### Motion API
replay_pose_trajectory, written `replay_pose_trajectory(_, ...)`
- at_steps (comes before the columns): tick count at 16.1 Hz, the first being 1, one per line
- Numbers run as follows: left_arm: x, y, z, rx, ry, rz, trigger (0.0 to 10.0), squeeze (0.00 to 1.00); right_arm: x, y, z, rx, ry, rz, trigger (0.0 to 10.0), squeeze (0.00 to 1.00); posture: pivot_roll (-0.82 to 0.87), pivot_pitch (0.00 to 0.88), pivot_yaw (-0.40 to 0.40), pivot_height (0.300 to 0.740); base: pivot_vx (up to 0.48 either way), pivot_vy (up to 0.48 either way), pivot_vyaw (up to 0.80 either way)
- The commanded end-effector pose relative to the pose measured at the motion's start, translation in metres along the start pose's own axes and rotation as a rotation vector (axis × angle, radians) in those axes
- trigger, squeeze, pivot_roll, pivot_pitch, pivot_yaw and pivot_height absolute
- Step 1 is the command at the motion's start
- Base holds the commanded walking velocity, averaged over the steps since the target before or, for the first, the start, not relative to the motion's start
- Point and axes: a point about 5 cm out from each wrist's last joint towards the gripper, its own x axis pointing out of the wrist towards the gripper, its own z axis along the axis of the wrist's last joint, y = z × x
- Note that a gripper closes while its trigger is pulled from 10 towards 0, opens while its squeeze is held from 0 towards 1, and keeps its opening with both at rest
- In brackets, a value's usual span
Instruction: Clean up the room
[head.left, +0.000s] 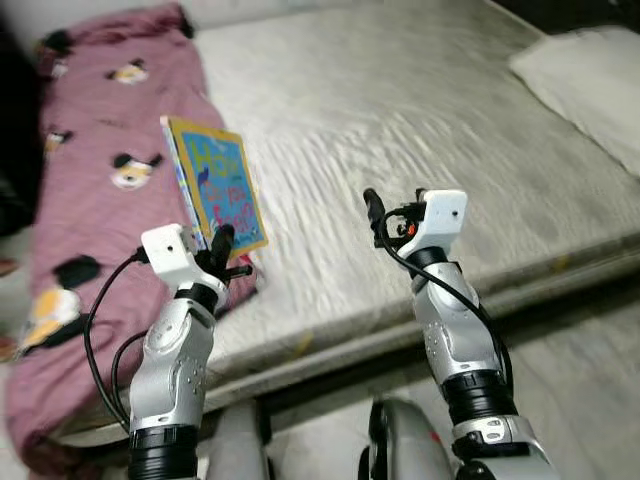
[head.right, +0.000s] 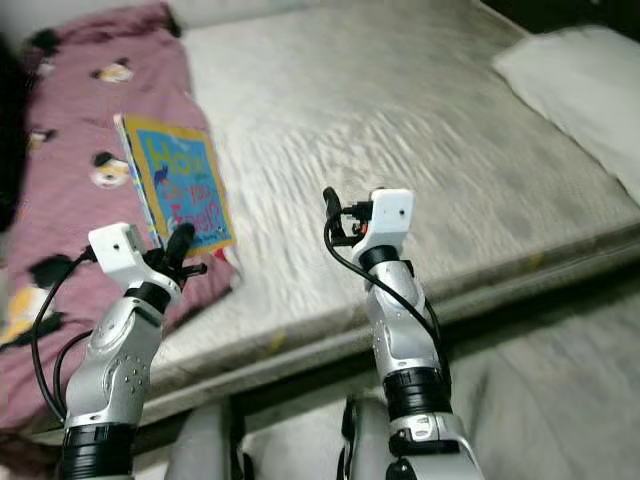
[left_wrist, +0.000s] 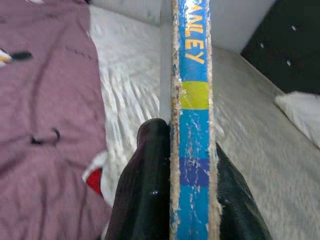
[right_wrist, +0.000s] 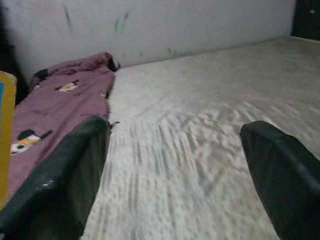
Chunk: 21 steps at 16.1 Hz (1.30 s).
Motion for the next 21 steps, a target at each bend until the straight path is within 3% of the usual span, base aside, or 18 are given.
replay_pose_trajectory(1, 0.002, -0.006, 0.008, 0.001, -0.042, -0.014, 0.0, 0.0, -0.001, 0.0, -0.002, 0.0, 0.005, 0.001, 10.0, 1.0, -0.03, 0.0, 0.039, 0.74, 0.0, 0.0, 0.0)
replay_pose_trajectory(7, 0.002, -0.007, 0.004, 0.003, -0.029, -0.012, 0.0, 0.0, -0.009, -0.024, -0.007, -0.102, 0.046, -0.075, 10.0, 1.0, -0.03, 0.0, 0.032, 0.74, 0.0, 0.0, 0.0)
replay_pose_trajectory(8, 0.001, -0.007, 0.004, 0.005, -0.025, -0.012, 0.0, 0.0, -0.01, -0.025, -0.009, -0.09, 0.051, -0.071, 10.0, 0.0, -0.03, 0.0, 0.033, 0.74, 0.0, 0.0, 0.0)
replay_pose_trajectory(12, 0.001, -0.007, -0.001, 0.017, -0.005, -0.015, 0.0, 0.0, -0.013, -0.023, -0.013, -0.063, 0.059, -0.074, 9.8, 0.0, -0.03, 0.0, 0.033, 0.74, 0.0, 0.0, 0.0)
replay_pose_trajectory(14, 0.001, -0.007, -0.001, 0.018, -0.004, -0.013, 0.0, 0.0, -0.014, -0.023, -0.013, -0.063, 0.059, -0.075, 0.0, 0.0, -0.03, 0.0, 0.029, 0.74, 0.0, 0.0, 0.0)
replay_pose_trajectory(15, 0.0, -0.007, -0.001, 0.018, -0.004, -0.011, 0.0, 0.0, -0.014, -0.023, -0.014, -0.062, 0.06, -0.071, 1.6, 0.0, -0.03, 0.0, 0.028, 0.74, 0.0, 0.0, 0.0)
replay_pose_trajectory(16, 0.0, -0.007, -0.001, 0.018, -0.004, -0.01, 0.0, 0.0, -0.014, -0.023, -0.014, -0.067, 0.064, -0.068, 7.9, 0.0, -0.03, 0.0, 0.026, 0.74, 0.0, 0.0, 0.0)
replay_pose_trajectory(17, -0.001, -0.007, -0.001, 0.018, -0.005, -0.008, 0.0, 0.0, -0.014, -0.023, -0.014, -0.07, 0.067, -0.067, 10.0, 0.0, -0.03, 0.0, 0.024, 0.74, 0.0, 0.0, 0.0)
replay_pose_trajectory(19, -0.002, -0.007, -0.001, 0.02, -0.01, -0.005, 0.0, 0.0, -0.014, -0.024, -0.014, -0.072, 0.069, -0.066, 10.0, 0.0, -0.04, 0.0, 0.022, 0.74, 0.0, 0.0, 0.0)
replay_pose_trajectory(20, -0.003, -0.007, -0.001, 0.017, -0.015, 0.003, 0.6, 0.0, -0.015, -0.024, -0.014, -0.078, 0.069, -0.063, 10.0, 0.0, -0.04, 0.0, 0.021, 0.74, 0.0, 0.0, 0.0)
replay_pose_trajectory(21, -0.002, -0.008, -0.003, 0.036, -0.001, 0.002, 4.9, 0.0, -0.015, -0.024, -0.014, -0.091, 0.071, -0.059, 10.0, 0.0, -0.04, 0.0, 0.02, 0.74, 0.0, 0.0, 0.0)
